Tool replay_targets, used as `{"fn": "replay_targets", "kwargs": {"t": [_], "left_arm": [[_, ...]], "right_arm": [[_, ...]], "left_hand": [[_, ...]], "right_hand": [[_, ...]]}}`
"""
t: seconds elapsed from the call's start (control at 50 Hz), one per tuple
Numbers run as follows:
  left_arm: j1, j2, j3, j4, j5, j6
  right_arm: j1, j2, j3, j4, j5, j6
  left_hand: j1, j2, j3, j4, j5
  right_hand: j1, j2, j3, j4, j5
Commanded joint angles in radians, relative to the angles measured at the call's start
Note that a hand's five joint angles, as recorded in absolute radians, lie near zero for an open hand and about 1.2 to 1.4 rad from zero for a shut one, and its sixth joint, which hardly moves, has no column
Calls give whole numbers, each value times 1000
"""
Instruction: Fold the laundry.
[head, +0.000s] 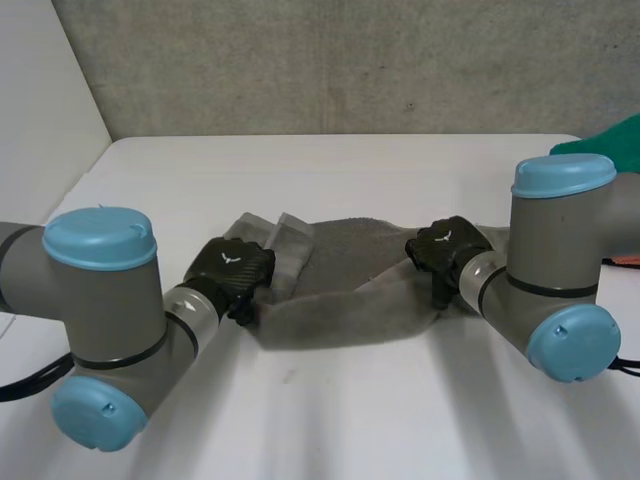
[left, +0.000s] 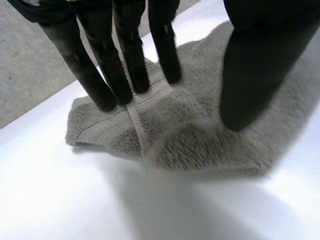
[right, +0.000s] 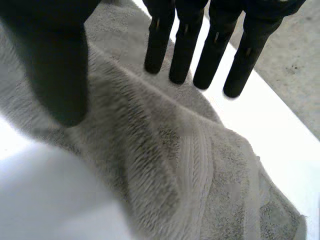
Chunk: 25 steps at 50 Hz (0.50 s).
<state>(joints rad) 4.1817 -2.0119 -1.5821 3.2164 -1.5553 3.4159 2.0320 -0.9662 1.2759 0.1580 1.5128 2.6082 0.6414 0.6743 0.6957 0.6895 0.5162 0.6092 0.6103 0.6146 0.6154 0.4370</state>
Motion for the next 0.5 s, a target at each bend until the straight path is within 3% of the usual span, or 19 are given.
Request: {"fn": "replay_targets", "kwargs": {"t": [0.02,0.12,0.22,0.32,0.5], "left_arm": [[58,162,31,-50,9,-46],[136,167,86,-55,61,-37],[204,93,177,-50,181,5],[228,-51,313,-56,364,130],[222,-261,474,-50,503,411]], "right_arm": [[-13,-114,-9,-3,12,62],[-48,-143,-7,15,6,-35],[-105,-141,2,49,-51,-230],[-167,-115,-4,81,-132,-362],[-203,-26,-20,83,-217,-427]], "left_hand": [[-228,-261,-282,-276,-277],[-287,-320,-341,-335,-336],[-328,-361,-382,-376,-377],[-343,-376,-397,-391,-392],[-331,-364,-385,-379,-380]], "right_hand": [[-240,-241,-246,-246,-242],[-429,-430,-434,-435,-431],[-420,-421,-425,-426,-422],[-359,-360,-364,-365,-361],[-317,-318,-323,-323,-320]]}}
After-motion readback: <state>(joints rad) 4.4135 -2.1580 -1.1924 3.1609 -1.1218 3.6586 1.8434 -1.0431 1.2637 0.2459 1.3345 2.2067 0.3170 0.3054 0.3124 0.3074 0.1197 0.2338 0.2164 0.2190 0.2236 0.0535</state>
